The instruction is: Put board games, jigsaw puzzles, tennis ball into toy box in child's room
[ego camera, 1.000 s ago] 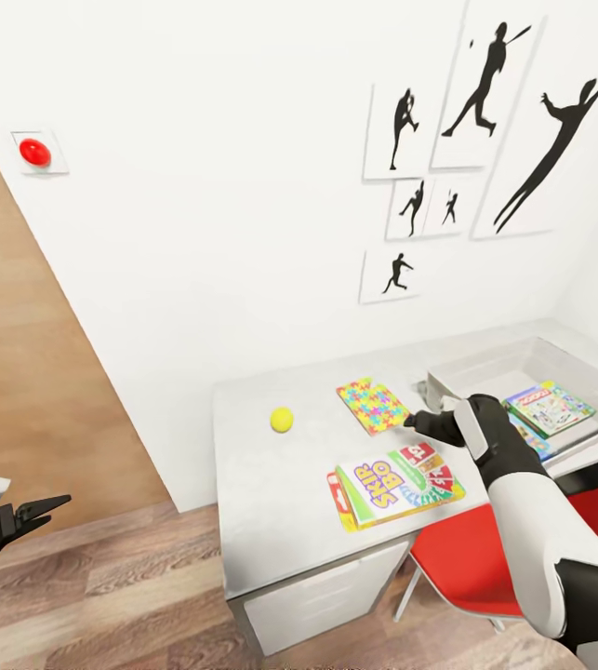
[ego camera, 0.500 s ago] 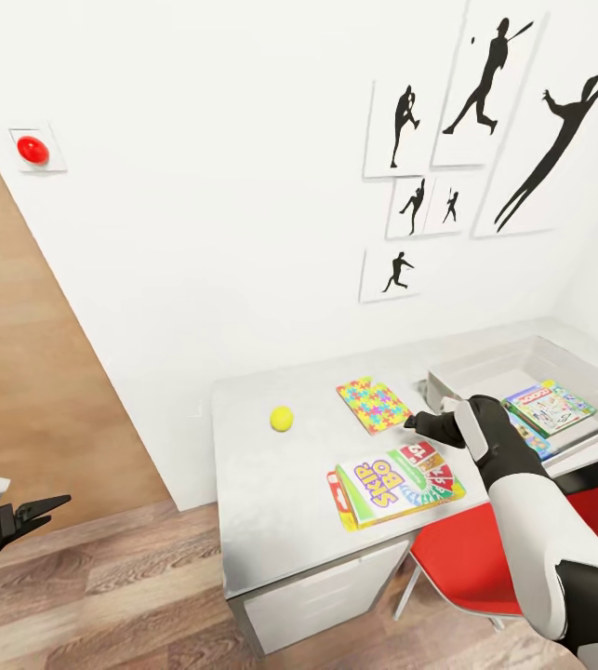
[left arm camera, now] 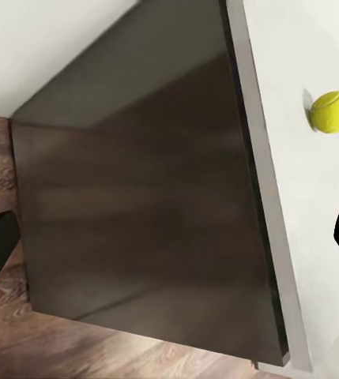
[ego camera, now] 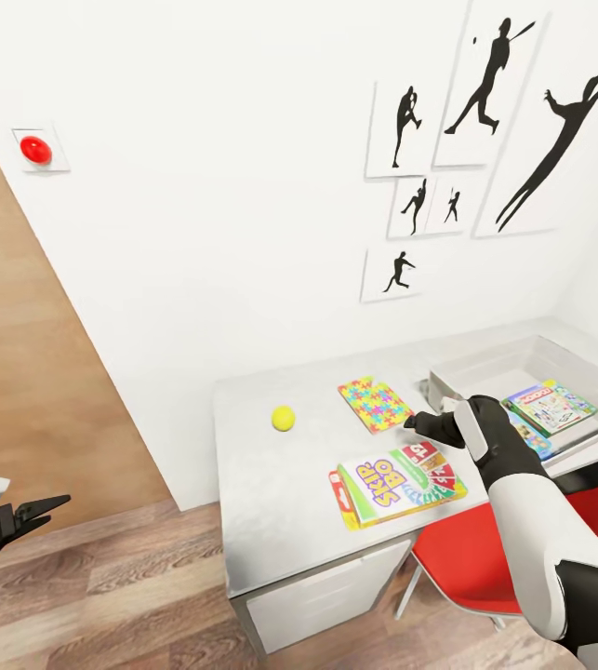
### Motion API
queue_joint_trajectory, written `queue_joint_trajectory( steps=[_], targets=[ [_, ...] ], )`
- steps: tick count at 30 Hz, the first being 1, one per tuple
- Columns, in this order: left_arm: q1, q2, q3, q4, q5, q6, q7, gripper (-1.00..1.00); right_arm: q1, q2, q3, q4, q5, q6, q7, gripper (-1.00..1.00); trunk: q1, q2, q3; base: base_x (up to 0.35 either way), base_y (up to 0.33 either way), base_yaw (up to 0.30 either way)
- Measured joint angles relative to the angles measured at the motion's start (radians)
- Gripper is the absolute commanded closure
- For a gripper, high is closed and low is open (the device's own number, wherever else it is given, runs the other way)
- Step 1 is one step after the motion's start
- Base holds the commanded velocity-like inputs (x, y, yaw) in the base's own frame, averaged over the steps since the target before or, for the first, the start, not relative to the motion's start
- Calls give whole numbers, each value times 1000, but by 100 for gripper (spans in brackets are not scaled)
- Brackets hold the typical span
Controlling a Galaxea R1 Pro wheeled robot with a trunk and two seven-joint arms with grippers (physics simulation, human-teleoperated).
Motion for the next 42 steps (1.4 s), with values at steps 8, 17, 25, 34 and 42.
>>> queue_joint_trajectory(
  steps=[8,17,25,34,42],
  targets=[
    [0,0,0,0,0,-1,0,-100,0,0,0,0,0,0,0,-100,0,0,0,-1,40,0],
    [0,0,0,0,0,-1,0,-100,0,0,0,0,0,1,0,-100,0,0,0,0,135,0],
    [0,0,0,0,0,-1,0,-100,0,0,0,0,0,1,0,-100,0,0,0,0,40,0],
    [0,0,-1,0,0,-1,0,-100,0,-1,0,0,0,1,0,-100,0,0,0,-21,5,0],
    [0,0,-1,0,0,-2,0,-100,0,-1,0,0,0,1,0,-100,0,0,0,-35,-8,0]
  ],
)
